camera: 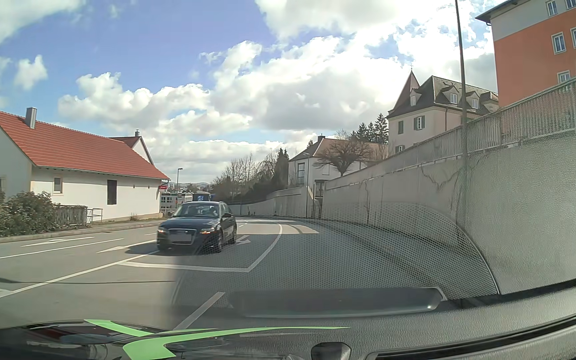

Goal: Follow the waypoints while adhering to traffic rules and regulations

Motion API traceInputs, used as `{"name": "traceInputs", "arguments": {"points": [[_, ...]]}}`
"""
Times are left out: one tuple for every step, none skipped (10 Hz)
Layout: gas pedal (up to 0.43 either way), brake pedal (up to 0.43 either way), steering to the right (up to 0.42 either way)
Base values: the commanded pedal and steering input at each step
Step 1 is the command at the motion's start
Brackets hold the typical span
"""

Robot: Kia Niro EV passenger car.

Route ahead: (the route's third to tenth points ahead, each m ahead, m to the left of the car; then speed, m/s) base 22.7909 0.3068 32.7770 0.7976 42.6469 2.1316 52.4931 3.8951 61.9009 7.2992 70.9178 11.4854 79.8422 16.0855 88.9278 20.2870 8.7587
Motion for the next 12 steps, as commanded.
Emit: {"name": "traceInputs", "arguments": {"points": [[0.370,0.000,0.037],[0.370,0.000,0.029],[0.358,0.000,0.019],[0.358,0.000,0.006],[0.358,0.000,-0.003],[0.358,0.000,-0.006],[0.358,0.000,-0.008],[0.358,0.000,-0.007],[0.358,0.000,-0.008],[0.358,0.000,-0.007],[0.358,0.000,-0.008],[0.358,0.000,-0.013]]}}
